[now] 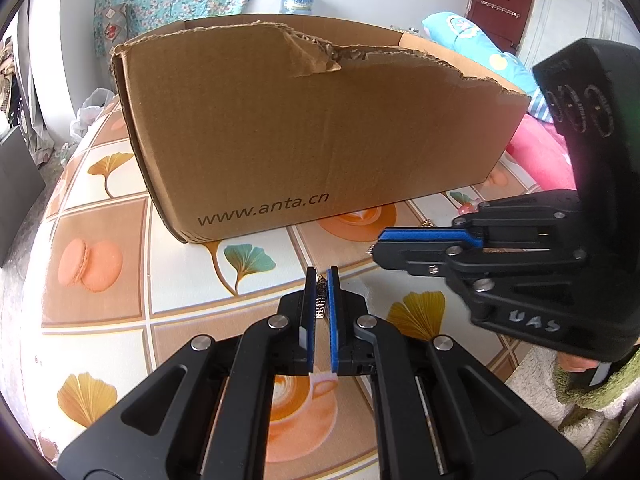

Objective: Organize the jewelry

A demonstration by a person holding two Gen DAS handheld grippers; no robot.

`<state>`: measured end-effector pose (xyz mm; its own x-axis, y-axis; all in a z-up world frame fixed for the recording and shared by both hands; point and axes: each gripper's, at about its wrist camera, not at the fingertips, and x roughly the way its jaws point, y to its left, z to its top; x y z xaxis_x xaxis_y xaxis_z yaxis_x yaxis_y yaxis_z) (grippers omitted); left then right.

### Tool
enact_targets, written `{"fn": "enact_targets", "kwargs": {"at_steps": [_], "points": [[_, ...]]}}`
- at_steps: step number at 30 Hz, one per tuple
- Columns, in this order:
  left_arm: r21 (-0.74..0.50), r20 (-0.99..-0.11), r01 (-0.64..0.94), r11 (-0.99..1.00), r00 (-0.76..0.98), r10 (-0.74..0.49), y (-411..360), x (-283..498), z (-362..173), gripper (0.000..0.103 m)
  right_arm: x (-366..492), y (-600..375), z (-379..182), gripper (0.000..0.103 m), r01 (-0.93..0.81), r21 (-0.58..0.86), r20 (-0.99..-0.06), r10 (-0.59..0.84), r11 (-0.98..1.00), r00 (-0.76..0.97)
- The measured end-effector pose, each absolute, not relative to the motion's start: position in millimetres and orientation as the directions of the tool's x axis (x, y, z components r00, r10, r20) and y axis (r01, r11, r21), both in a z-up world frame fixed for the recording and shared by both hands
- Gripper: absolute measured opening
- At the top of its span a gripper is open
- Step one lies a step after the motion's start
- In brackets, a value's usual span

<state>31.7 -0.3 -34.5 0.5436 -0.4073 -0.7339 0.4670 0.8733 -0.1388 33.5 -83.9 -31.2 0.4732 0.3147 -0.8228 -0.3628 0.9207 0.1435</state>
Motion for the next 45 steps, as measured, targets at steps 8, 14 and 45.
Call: {"fn": "enact_targets", "kwargs": {"at_steps": [8, 14, 45], "points": [[-0.155, -0.717, 0.47, 0.869, 0.551, -0.426, 9.0, 27.4, -30.8, 0.004, 23.7, -105.0, -15.0, 0.005, -0.334, 0.18, -0.792, 0.338, 0.925, 0.509], [-0.155, -0.677, 0.478, 0.864, 0.586, -0.445, 21.1, 18.5, -13.6, 0.003, 15.4, -115.8, 2.3, 0.005, -0.334, 0.201, -0.757, 0.362, 0.921, 0.544], [0.051, -0.756, 0.529, 0.847, 0.575, -0.313, -13.3, 4.8, -30.4, 0.0, 11.4, -125.3, 8.2, 0.005, -0.344, 0.265, -0.717, 0.422, 0.901, 0.555]]}}
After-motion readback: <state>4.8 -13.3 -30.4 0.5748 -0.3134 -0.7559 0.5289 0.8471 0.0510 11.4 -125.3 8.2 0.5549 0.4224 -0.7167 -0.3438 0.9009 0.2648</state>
